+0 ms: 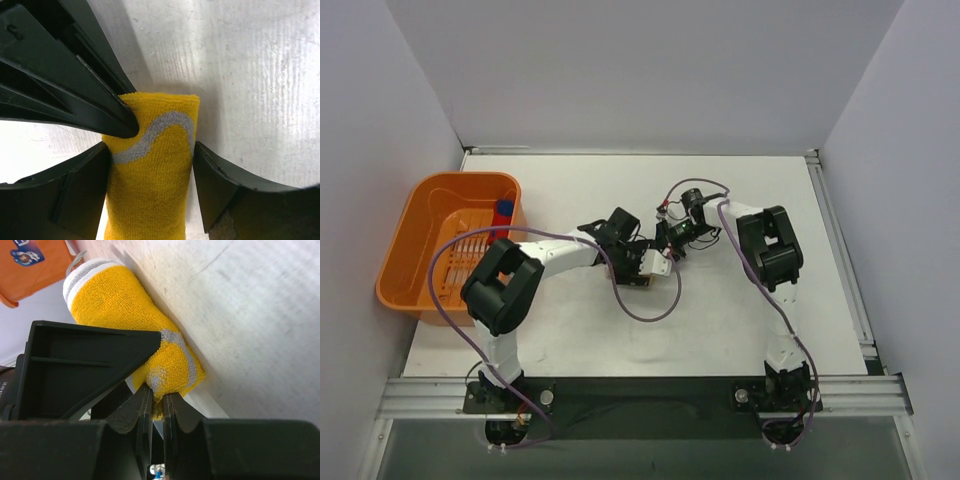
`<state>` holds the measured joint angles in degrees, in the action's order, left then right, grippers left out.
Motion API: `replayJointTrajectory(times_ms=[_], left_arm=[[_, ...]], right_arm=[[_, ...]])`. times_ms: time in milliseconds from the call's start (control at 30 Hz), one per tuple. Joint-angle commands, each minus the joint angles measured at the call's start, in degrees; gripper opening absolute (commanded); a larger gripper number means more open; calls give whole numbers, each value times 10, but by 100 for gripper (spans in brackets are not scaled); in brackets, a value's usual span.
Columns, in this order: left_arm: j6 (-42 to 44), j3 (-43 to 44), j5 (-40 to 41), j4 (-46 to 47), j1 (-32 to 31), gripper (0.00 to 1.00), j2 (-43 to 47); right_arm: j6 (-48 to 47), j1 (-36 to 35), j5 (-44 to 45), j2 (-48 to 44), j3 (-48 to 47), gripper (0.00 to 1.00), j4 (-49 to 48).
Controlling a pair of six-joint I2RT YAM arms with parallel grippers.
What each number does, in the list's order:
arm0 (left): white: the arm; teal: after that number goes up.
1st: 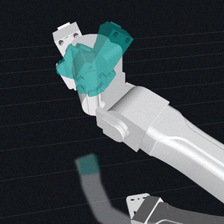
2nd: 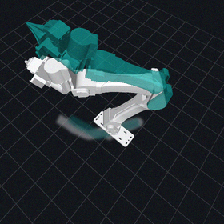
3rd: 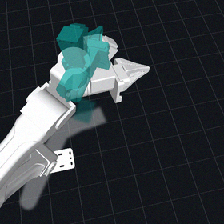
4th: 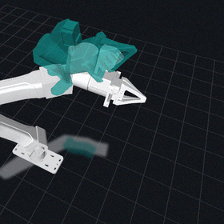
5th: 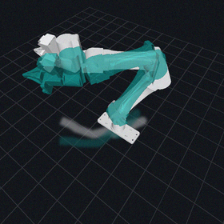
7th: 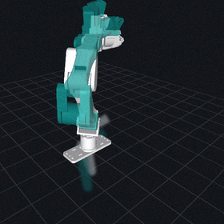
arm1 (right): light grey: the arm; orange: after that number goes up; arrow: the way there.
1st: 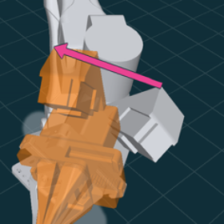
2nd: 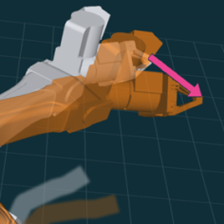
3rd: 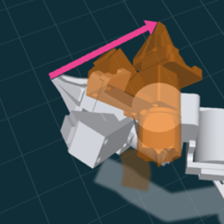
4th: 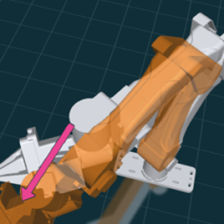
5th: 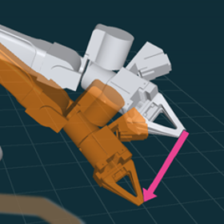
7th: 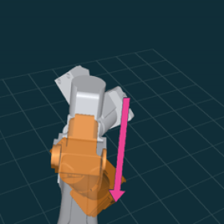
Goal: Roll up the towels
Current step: Place the rolled towel into the container
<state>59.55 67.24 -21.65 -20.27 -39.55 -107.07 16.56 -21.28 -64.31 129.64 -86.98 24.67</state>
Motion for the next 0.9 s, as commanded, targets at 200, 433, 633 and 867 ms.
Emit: replayJointTrajectory(times_ms=[200,433,633,867], left_arm=[[-1,63,-24,-154,4,63,-59],[-56,79,-24,-184,4,31,-80],[-190,174,-83,-246,38,7,-95],[-369,318,-123,-289,112,0,-56]], right_arm=[[2,25,-3,42,-65,0,11],[1,24,-5,47,-63,10,11],[-38,81,2,-12,-71,82,44],[-110,152,33,-98,-43,100,108]])
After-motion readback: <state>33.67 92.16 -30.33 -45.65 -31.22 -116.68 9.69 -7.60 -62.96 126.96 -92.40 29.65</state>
